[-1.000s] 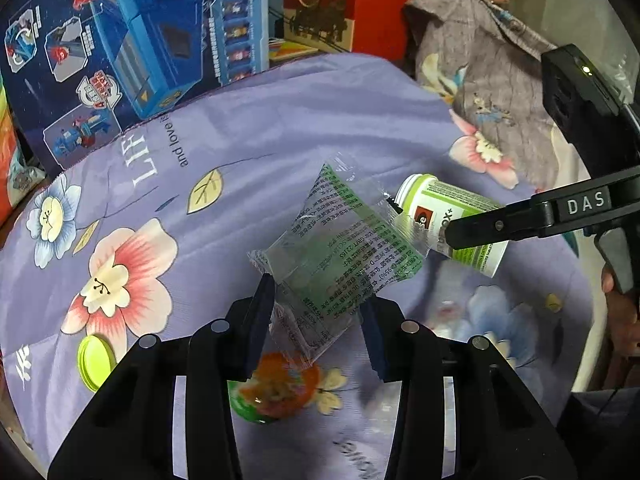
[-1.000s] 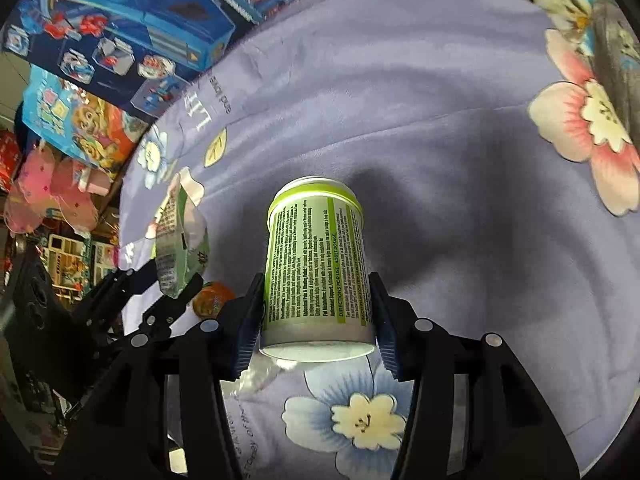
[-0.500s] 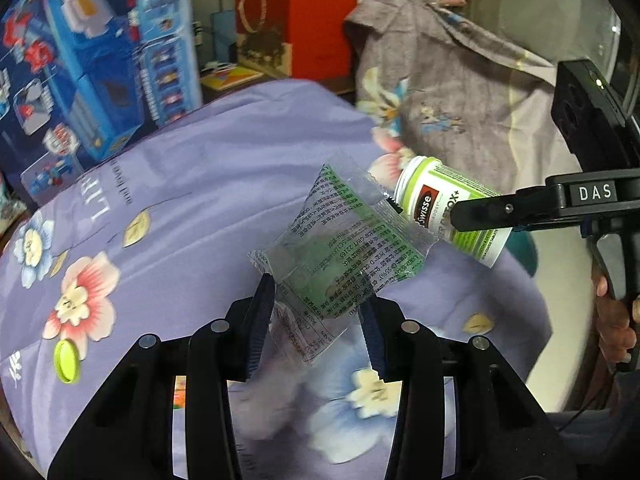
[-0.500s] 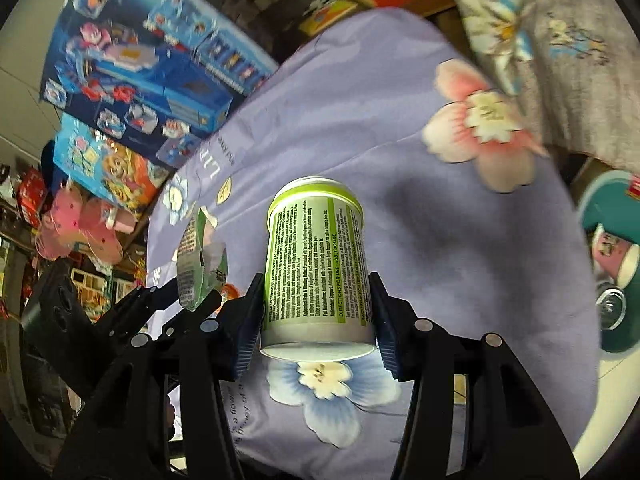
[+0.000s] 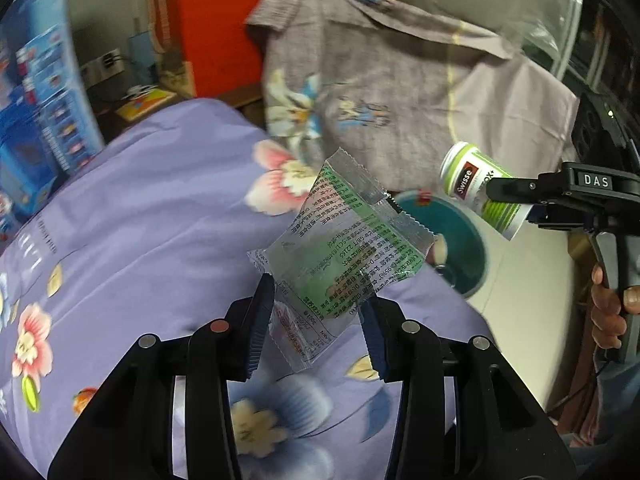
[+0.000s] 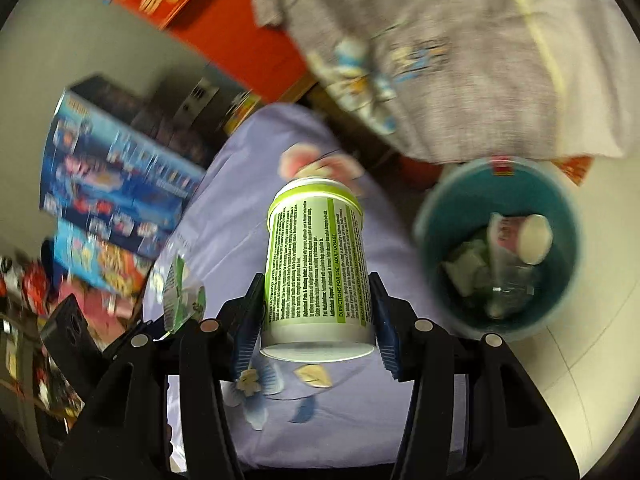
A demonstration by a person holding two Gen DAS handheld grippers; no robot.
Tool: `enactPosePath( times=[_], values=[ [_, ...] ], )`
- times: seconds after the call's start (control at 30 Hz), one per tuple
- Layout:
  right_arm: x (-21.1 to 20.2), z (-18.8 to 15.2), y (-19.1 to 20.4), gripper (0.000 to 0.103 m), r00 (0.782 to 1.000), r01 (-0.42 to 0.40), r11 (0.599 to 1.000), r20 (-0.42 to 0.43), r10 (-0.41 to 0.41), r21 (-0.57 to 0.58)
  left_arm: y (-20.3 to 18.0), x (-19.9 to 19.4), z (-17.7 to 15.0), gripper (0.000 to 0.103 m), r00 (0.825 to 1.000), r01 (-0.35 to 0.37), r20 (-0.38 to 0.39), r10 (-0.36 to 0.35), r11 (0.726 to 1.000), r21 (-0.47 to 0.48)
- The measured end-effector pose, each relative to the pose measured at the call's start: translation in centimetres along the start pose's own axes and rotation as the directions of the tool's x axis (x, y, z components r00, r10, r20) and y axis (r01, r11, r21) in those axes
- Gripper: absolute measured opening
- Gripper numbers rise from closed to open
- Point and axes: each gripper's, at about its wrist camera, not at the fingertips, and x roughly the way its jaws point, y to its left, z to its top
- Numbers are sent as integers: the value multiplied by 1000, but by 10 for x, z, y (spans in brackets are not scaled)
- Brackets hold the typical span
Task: Collect trash
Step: 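Lift the pill bottle and clear bag and carry them toward the teal bin, then open the left gripper over the bin while the right gripper releases the pill bottle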
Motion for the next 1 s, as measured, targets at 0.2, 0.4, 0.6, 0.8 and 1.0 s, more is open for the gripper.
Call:
enactPosePath(
  times=[0.2,0.4,0.6,0.8,1.0],
  values=[
    [-29,11,-48,48,998,45,997,40,-48,64,-53,31,20,43,997,64,-36,-62,996,55],
    [-35,18,-90,48,996,72,990,45,-78,121,-95,72,32,43,990,119,-90,-111,989,84],
    [-23,19,-122,48,995,90,980,22,-95,178,-121,112,35,43,979,146,-154,-130,985,93],
    [-12,22,-146,48,994,107,970,-4,-109,216,-137,141,41,45,971,162,-193,-142,982,93],
    [-4,25,-155,48,992,127,967,-29,-124,222,-139,157,46,55,963,175,-218,-157,982,64]
  ],
)
